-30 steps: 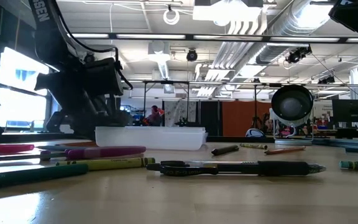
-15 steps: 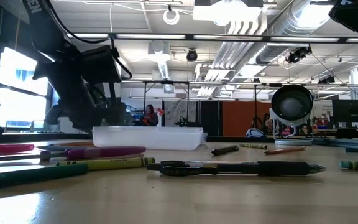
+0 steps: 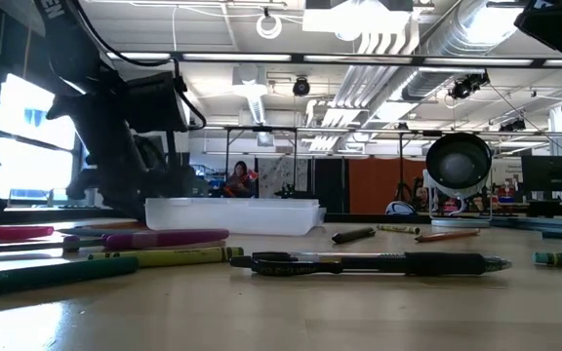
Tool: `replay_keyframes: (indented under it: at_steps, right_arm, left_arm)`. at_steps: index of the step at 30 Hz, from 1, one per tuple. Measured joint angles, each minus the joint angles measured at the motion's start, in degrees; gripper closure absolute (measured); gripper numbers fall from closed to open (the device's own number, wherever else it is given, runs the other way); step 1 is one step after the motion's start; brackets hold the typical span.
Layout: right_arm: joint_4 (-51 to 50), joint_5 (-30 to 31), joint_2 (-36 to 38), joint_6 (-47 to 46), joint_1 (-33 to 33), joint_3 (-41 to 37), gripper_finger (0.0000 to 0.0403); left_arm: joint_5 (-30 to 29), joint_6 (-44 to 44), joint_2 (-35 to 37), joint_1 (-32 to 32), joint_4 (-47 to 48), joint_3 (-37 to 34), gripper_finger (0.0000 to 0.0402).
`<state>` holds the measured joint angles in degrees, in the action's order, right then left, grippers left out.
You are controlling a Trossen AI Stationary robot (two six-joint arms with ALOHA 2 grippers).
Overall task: Pick & place school supplies into a supply box
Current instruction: Put the orange pencil into the black supply box
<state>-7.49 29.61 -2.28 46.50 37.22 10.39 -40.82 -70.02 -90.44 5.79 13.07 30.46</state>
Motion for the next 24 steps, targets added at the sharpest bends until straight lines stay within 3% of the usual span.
replay_keyframes:
  at_steps: [5, 14, 19, 24]
  right_arm:
    - [0.0, 0.0, 0.0, 0.0, 0.0, 0.0, 0.0402]
    - [0.0, -0.1, 0.0, 0.0, 0.0, 0.0, 0.0402]
    - [0.0, -0.3, 0.0, 0.0, 0.0, 0.0, 0.0402]
    - [0.0, -0.4, 0.0, 0.0, 0.0, 0.0, 0.0402]
  left_arm:
    - [-3.0, -3.8, 0.6, -3.7, 4.1, -0.1, 0.0320]
    - [-6.2, -5.3, 11.4, -7.7, 9.7, -0.1, 0.0347]
    - [-5.7, -5.5, 13.0, -7.6, 12.6, -0.1, 0.0322]
    - [-5.0, -8.0, 9.8, -7.6, 12.6, -0.1, 0.0266]
